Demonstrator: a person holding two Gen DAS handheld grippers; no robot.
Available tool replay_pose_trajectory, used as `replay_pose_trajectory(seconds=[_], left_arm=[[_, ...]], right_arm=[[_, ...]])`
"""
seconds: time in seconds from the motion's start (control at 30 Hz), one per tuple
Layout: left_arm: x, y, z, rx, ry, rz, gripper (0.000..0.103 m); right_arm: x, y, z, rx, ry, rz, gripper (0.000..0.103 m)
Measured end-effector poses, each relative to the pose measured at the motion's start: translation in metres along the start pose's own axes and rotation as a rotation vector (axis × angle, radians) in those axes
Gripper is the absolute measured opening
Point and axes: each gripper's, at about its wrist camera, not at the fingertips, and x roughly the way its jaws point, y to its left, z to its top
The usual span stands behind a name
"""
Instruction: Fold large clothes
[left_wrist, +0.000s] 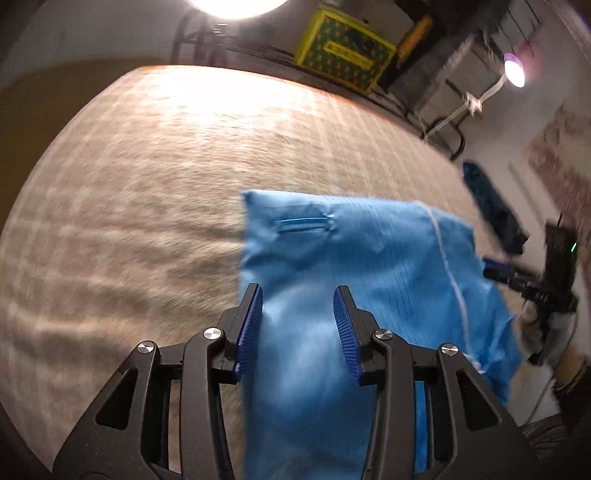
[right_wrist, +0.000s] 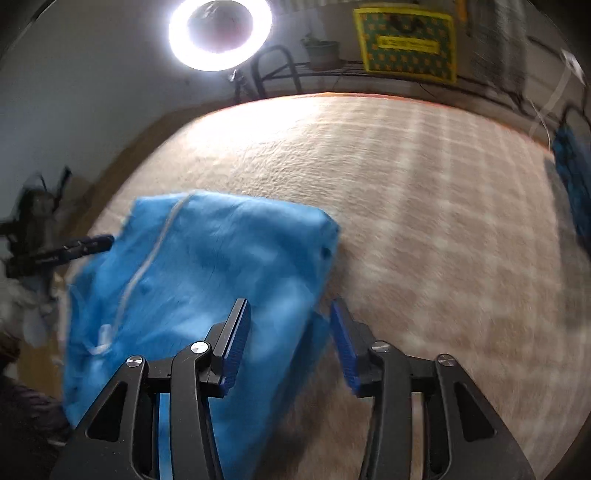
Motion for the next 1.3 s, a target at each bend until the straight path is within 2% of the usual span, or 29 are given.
replay_pose_trajectory(seconds=[0.03, 0.07, 0.1, 0.13, 0.17, 0.3, 0.5, 0.63, 0.7, 0.83, 0.93, 1.1, 1.13, 1.2, 1.3], left_arm=[[-0.005, 0.008, 0.000, -0.039, 0.001, -0.019, 0.054], [-0.011, 0.019, -0.001, -0.095, -0.005, -0.059, 0.065], [-0.015, 0.028, -0.002, -0.133, -0.009, -0.091, 0.067], [-0.016, 0.038, -0.003, -0.189, -0.008, -0.134, 0.067], [-0.015, 0.049, -0.004, -0.252, 0.009, -0.182, 0.067], [0.000, 0.076, -0.012, -0.414, 0.095, -0.337, 0.067], [0.015, 0.084, -0.016, -0.449, 0.143, -0.415, 0.067], [0.019, 0.086, -0.014, -0.463, 0.166, -0.451, 0.067], [0.021, 0.081, -0.011, -0.451, 0.167, -0.455, 0.067], [0.026, 0.069, -0.006, -0.408, 0.171, -0.455, 0.067], [0.031, 0.063, -0.004, -0.406, 0.173, -0.456, 0.067], [0.038, 0.048, 0.002, -0.379, 0.176, -0.437, 0.061], [0.039, 0.044, 0.003, -0.370, 0.178, -0.422, 0.058], [0.038, 0.038, 0.004, -0.327, 0.169, -0.367, 0.039], [0.034, 0.025, 0.000, -0.254, 0.154, -0.291, 0.026]], right_arm=[[-0.006, -0.007, -0.003, 0.031, -0.004, 0.046, 0.047], [-0.010, -0.012, -0.006, 0.055, -0.008, 0.079, 0.049], [-0.015, -0.020, -0.011, 0.097, -0.015, 0.125, 0.057], [-0.017, -0.028, -0.017, 0.138, -0.010, 0.165, 0.066], [-0.017, -0.032, -0.020, 0.161, -0.004, 0.185, 0.069], [-0.005, -0.058, -0.039, 0.292, 0.049, 0.316, 0.069], [0.001, -0.070, -0.046, 0.347, 0.043, 0.451, 0.069], [0.007, -0.069, -0.042, 0.322, 0.056, 0.491, 0.069], [0.012, -0.064, -0.037, 0.311, 0.070, 0.517, 0.066], [0.027, -0.052, -0.036, 0.298, 0.098, 0.530, 0.049], [0.038, -0.044, -0.032, 0.313, 0.106, 0.556, 0.040], [0.049, -0.035, -0.033, 0.319, 0.114, 0.561, 0.027], [0.051, -0.032, -0.033, 0.315, 0.118, 0.543, 0.021], [0.050, -0.025, -0.033, 0.293, 0.117, 0.512, 0.018], [0.041, -0.010, -0.030, 0.225, 0.103, 0.444, 0.014]])
